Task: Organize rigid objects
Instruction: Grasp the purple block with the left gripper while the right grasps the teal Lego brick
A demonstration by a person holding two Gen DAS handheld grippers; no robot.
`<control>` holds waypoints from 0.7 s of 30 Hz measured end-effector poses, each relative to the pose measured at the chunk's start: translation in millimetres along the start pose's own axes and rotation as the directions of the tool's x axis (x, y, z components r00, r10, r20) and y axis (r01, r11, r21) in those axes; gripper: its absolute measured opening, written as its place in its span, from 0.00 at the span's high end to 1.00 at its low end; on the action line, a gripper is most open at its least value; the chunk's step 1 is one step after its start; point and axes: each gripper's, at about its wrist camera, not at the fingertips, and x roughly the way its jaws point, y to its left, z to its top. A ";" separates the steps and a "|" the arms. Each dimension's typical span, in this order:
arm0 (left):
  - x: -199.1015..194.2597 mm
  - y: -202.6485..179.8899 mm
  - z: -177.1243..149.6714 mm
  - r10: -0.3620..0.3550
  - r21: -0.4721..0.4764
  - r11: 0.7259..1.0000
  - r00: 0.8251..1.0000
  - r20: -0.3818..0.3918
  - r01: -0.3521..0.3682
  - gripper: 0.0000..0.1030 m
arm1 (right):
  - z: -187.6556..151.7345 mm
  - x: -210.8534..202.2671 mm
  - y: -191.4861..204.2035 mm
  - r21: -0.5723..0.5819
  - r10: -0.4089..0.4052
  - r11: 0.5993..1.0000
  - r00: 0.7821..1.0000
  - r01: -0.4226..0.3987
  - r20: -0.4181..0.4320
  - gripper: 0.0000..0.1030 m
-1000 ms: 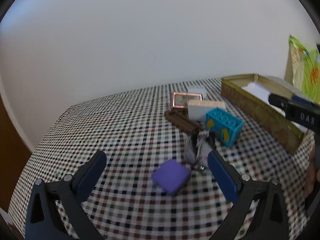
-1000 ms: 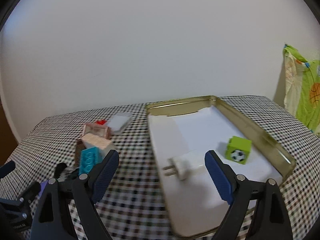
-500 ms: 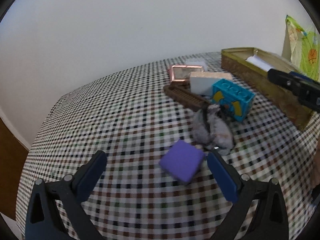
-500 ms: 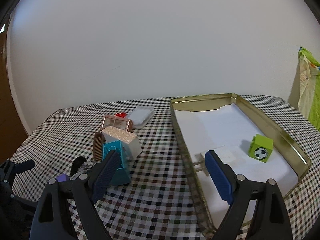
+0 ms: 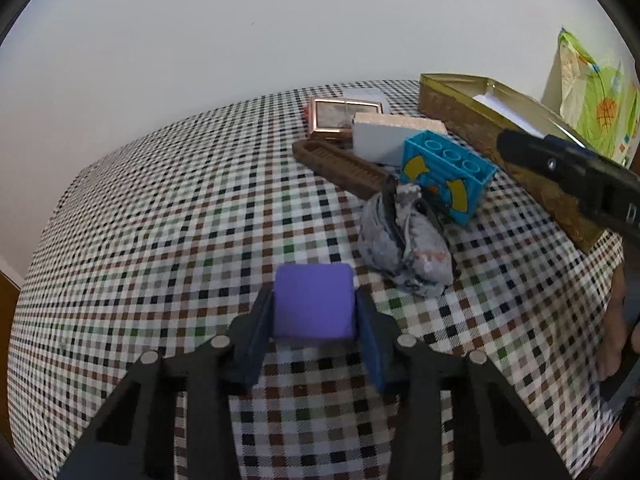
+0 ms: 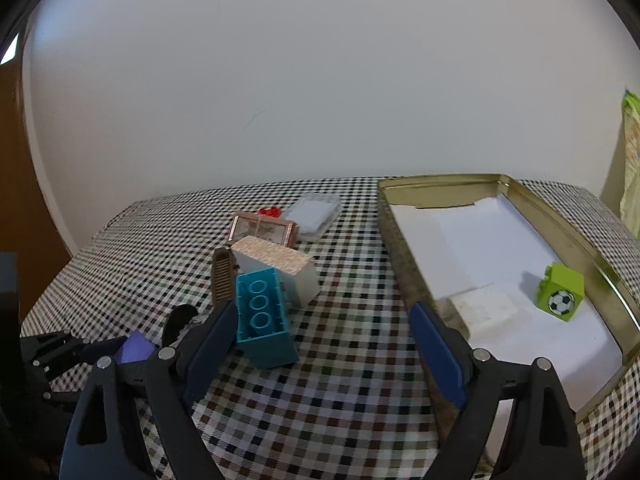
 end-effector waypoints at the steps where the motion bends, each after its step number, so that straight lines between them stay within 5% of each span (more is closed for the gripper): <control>1: -0.4 2.2 -0.3 -0.005 -0.016 1.000 1.000 0.000 0.005 0.61 | 0.2 0.1 2.9 -0.012 0.004 1.000 1.000 -0.004 0.000 0.13; 9: -13.2 10.5 -1.4 0.096 -0.151 0.984 0.995 0.038 -0.090 0.62 | 4.5 22.0 25.8 -0.077 0.006 0.997 0.998 -0.012 -0.069 0.16; 17: -20.1 5.3 -1.8 0.215 -0.192 0.960 0.975 0.050 -0.202 0.62 | 4.4 53.4 32.8 -0.089 -0.004 0.996 0.980 -0.014 -0.197 0.39; 21: -20.8 6.4 0.6 0.256 -0.195 0.951 0.965 0.061 -0.240 0.62 | 1.1 61.9 37.1 -0.093 0.022 0.995 0.970 -0.046 -0.242 0.64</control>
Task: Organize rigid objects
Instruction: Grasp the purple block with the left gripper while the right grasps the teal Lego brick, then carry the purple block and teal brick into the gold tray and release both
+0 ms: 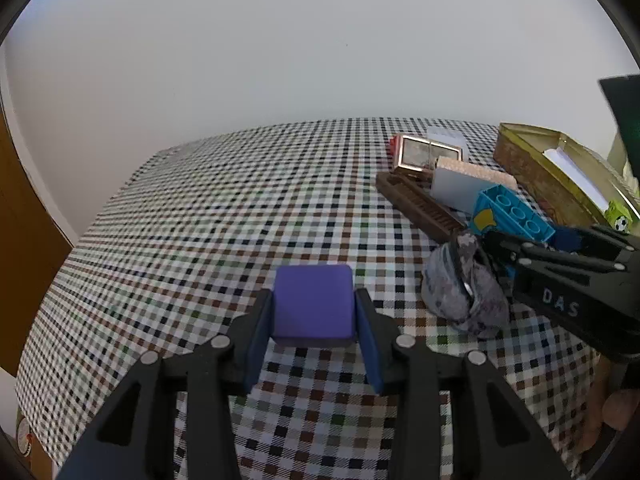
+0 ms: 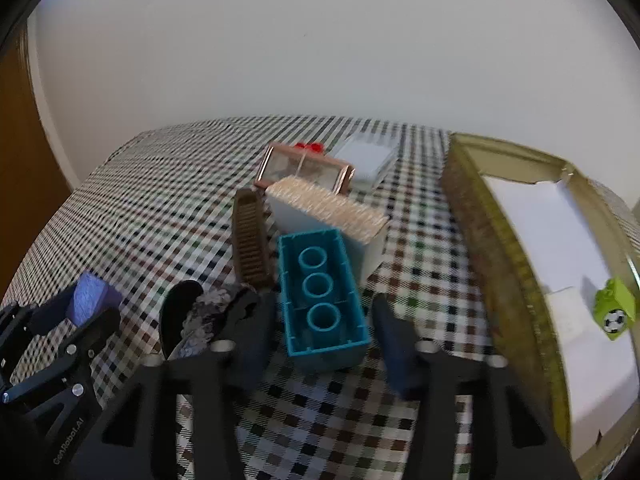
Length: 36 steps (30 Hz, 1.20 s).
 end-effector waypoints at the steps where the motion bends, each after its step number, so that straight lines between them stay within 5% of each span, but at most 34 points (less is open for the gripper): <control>1: -0.7 0.0 0.1 0.009 0.002 1.000 1.000 0.006 -0.009 0.62 | -0.2 1.9 -0.9 0.005 0.013 1.000 1.000 -0.013 -0.010 0.66; 10: -10.5 1.3 -1.1 0.053 -0.008 0.999 0.997 0.052 -0.052 0.62 | -10.2 -22.2 -15.1 0.062 0.104 0.992 0.990 -0.110 0.097 0.67; 18: -20.9 -13.6 1.1 0.012 -0.025 1.000 0.995 0.095 -0.010 0.62 | -21.4 -61.1 -27.1 0.054 0.148 0.984 0.947 -0.170 0.287 0.67; 26: -44.5 -27.4 17.7 -0.068 -0.068 0.994 0.980 0.190 0.082 0.62 | -27.4 -103.2 -64.8 0.080 0.036 0.993 0.889 -0.082 0.457 0.67; 36: -63.2 -87.4 42.7 -0.174 -0.008 0.983 0.955 0.239 0.181 0.62 | -23.9 -113.1 -148.5 0.196 -0.114 0.980 0.880 0.025 0.461 0.67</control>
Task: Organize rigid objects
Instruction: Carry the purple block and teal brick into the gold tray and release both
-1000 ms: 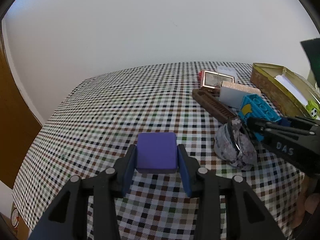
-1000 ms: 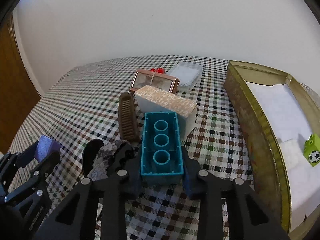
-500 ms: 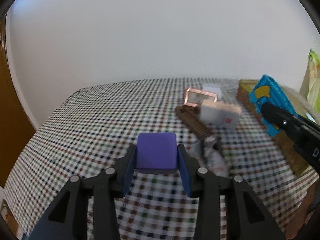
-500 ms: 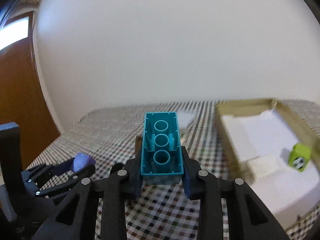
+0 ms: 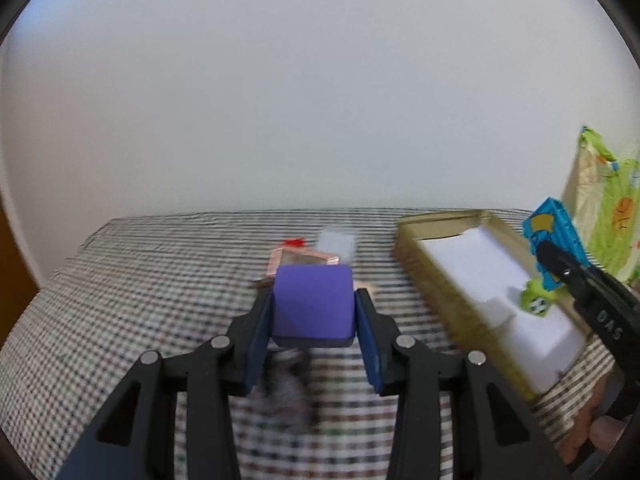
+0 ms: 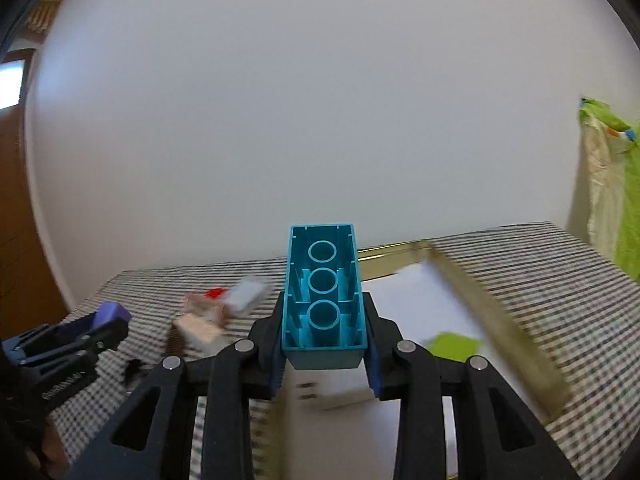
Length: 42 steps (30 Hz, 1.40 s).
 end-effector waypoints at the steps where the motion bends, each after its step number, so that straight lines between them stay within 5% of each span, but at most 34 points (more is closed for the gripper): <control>1: 0.8 -9.7 2.1 -0.022 0.007 1.000 1.000 0.003 0.022 0.62 | 1.6 -0.2 -9.3 0.001 -0.016 1.000 1.000 0.016 0.001 0.67; 17: 35.6 -130.9 15.5 -0.180 0.116 0.976 0.983 -0.035 0.183 0.62 | 7.7 8.4 -92.5 -0.007 -0.166 0.986 0.984 0.166 -0.064 0.67; 29: 60.2 -165.7 -3.5 -0.158 0.133 0.975 0.979 -0.128 0.175 0.62 | 2.8 28.4 -99.0 0.008 -0.184 0.982 0.970 0.187 -0.159 0.67; 42: 67.7 -174.0 -10.4 -0.137 0.157 0.975 0.981 -0.135 0.157 0.62 | -2.6 45.7 -87.5 -0.039 -0.182 0.983 0.952 0.178 -0.247 0.66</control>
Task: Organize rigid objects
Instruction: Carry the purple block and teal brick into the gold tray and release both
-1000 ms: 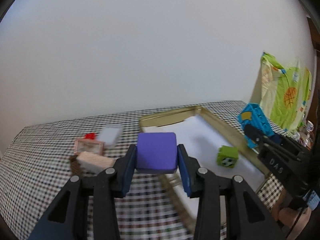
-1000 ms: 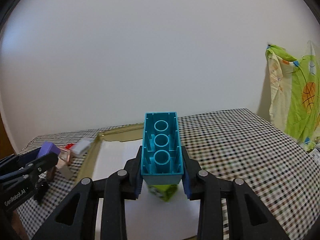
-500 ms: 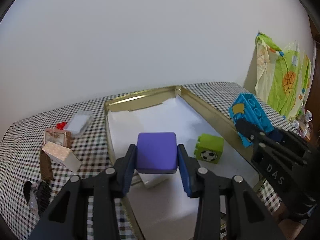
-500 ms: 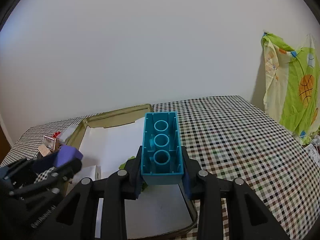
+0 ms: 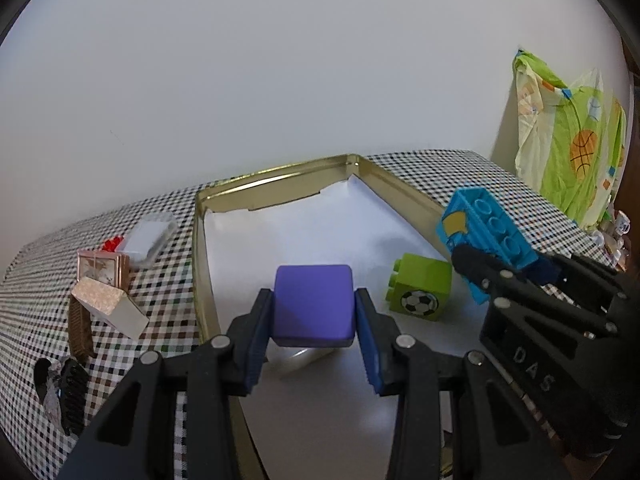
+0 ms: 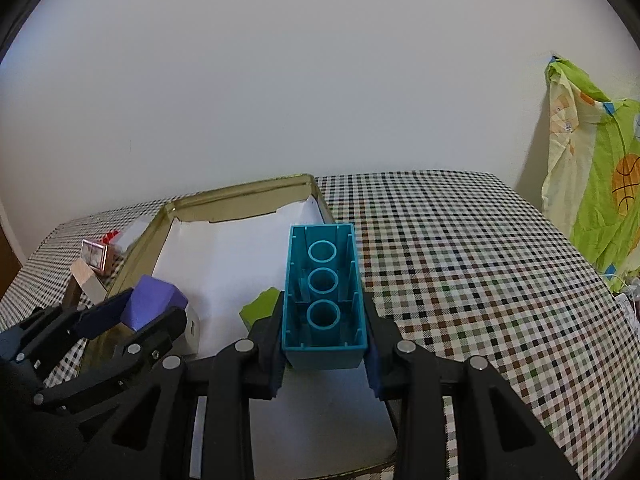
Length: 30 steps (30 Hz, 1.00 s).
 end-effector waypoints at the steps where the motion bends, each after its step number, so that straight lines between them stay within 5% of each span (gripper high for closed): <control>1: 0.0 -0.6 -0.2 0.002 0.004 1.000 1.000 0.002 -0.002 0.62 | -0.1 1.2 1.0 -0.004 0.001 1.000 1.000 -0.001 -0.006 0.66; 26: 0.0 6.3 0.4 0.033 -0.009 0.999 0.999 0.023 -0.033 0.62 | -1.5 0.2 12.6 -0.052 0.022 0.998 1.000 -0.022 -0.001 0.66; 30: -3.8 11.9 -0.3 0.051 -0.033 0.998 0.998 0.044 -0.050 0.52 | -1.7 -8.9 1.8 0.017 0.067 0.998 0.996 -0.068 0.059 0.48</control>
